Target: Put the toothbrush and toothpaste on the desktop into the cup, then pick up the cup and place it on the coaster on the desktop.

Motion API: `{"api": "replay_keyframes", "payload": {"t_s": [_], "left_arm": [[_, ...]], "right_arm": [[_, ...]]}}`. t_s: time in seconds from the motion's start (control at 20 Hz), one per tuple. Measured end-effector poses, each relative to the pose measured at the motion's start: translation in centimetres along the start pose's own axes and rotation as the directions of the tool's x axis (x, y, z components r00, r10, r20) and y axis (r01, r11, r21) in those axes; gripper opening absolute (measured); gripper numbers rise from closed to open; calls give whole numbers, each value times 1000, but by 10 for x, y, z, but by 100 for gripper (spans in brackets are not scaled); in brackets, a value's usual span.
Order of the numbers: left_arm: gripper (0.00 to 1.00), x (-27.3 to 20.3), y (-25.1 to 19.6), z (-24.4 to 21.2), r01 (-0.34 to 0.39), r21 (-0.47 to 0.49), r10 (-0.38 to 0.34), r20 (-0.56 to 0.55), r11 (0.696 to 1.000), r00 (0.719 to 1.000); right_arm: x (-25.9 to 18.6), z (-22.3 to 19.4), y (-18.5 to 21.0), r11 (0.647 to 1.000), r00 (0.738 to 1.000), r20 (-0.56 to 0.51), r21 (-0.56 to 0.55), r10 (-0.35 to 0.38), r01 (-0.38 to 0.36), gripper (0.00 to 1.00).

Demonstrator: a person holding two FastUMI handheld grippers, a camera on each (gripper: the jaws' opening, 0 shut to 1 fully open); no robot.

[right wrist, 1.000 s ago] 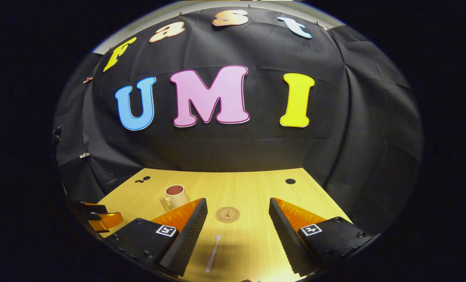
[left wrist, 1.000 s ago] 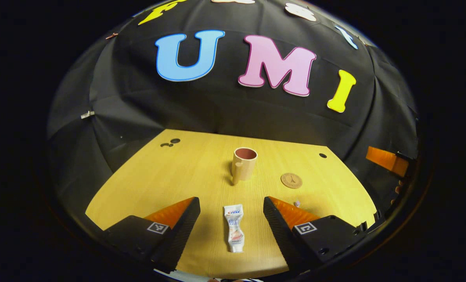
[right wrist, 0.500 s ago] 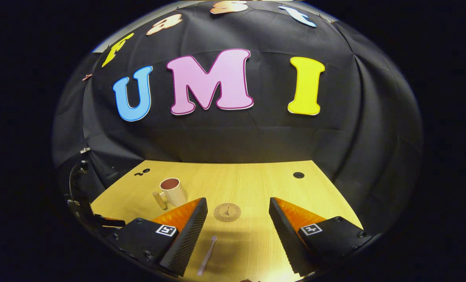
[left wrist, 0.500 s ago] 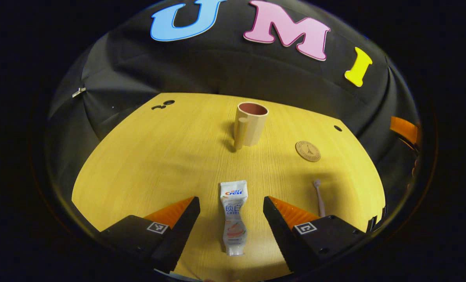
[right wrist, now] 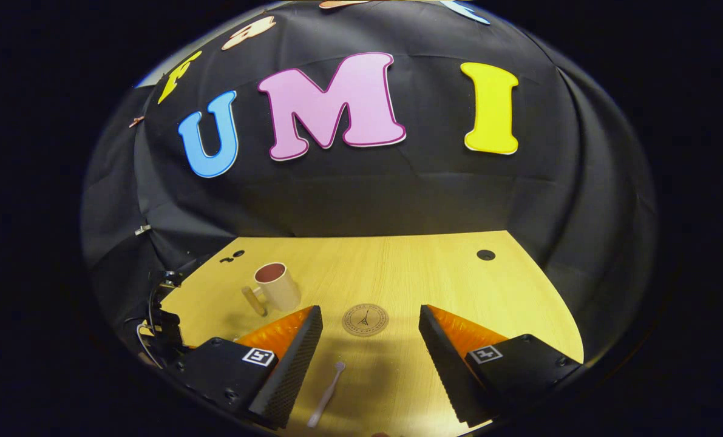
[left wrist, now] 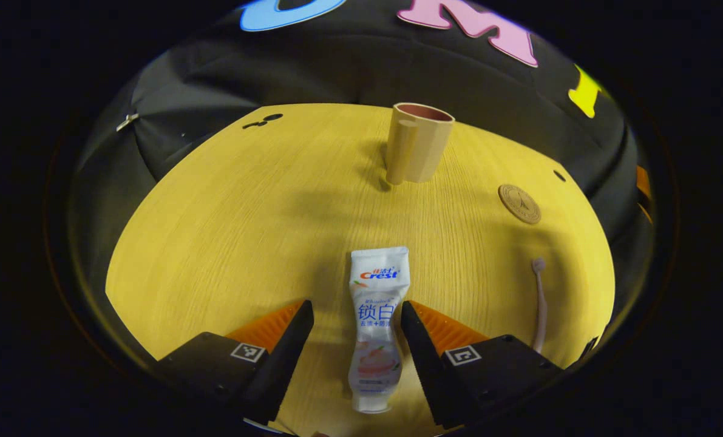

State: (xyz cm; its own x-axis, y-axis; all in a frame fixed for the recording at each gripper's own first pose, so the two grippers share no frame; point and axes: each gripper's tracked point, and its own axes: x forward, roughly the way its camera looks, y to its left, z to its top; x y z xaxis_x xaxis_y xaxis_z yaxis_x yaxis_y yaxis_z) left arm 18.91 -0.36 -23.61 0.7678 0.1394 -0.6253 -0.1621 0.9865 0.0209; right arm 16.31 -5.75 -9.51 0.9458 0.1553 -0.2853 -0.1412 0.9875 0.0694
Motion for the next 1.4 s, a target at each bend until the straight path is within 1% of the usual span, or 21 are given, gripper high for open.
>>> {"api": "replay_keyframes", "payload": {"t_s": [0.05, 0.1, 0.15, 0.25, 0.4, 0.45, 0.5, 0.55, 0.65, 0.75, 0.85, 0.95, 1.05, 1.25, 1.3, 1.35, 1.4], "left_arm": [[92, -4, -3, 2, 9, 42, -9, 5, 999, 1000], [87, 0, -12, 0, 37, 66, -37, -2, 997, 999], [84, -1, -15, 0, 41, 85, -42, 3, 995, 999], [63, 1, -27, 0, 63, 113, -65, 10, 992, 998], [36, -1, -28, 0, 35, 187, -42, 32, 982, 999], [29, -3, -28, 1, 29, 211, -37, 34, 977, 999], [31, -3, -28, 1, 26, 227, -35, 34, 974, 999], [29, -4, -28, 2, 30, 236, -40, 35, 971, 999], [26, -4, -28, 3, 66, 231, -74, 26, 971, 997], [25, 0, -27, 0, 111, 222, -117, 12, 969, 993], [25, 3, -23, -2, 123, 214, -126, -1, 969, 992], [24, 0, -17, -8, 121, 177, -121, -11, 977, 993], [24, -10, -11, -14, 125, 130, -124, -17, 984, 992], [24, -27, 3, -16, 121, 84, -122, 15, 989, 992], [29, -32, 5, -16, 123, 76, -125, 23, 990, 992], [24, -37, 7, -14, 124, 69, -127, 31, 990, 991], [24, -41, 8, -12, 128, 65, -131, 39, 990, 991]], "right_arm": [[-1, -1, 1, 1000, 1000, -2, 4, -2, 2, 99], [-3, -4, 3, 1000, 1000, -7, 7, -4, 4, 99], [-4, -8, 5, 1000, 1000, -15, 5, -8, 8, 99], [-7, -17, 7, 1000, 999, -43, -3, -20, 20, 99], [-14, -28, 15, 999, 997, -71, -13, -30, 29, 99], [-16, -33, 17, 999, 996, -83, -21, -36, 34, 99], [-17, -39, 18, 999, 994, -97, -27, -41, 38, 99], [-19, -44, 21, 999, 993, -113, -30, -44, 41, 99], [-20, -56, 24, 998, 988, -148, -37, -49, 44, 99], [-21, -66, 25, 998, 981, -181, -38, -63, 57, 98], [-21, -75, 29, 998, 976, -209, -1, -64, 65, 99], [-17, -89, 33, 997, 965, -254, 25, -62, 70, 99], [-11, -103, 36, 997, 951, -301, 22, -63, 73, 99], [8, -132, 41, 997, 915, -397, -29, -71, 64, 99], [13, -139, 42, 997, 903, -424, -38, -72, 62, 99], [17, -147, 44, 997, 890, -449, -43, -74, 61, 99], [20, -156, 46, 997, 875, -478, -48, -79, 63, 99]]}}
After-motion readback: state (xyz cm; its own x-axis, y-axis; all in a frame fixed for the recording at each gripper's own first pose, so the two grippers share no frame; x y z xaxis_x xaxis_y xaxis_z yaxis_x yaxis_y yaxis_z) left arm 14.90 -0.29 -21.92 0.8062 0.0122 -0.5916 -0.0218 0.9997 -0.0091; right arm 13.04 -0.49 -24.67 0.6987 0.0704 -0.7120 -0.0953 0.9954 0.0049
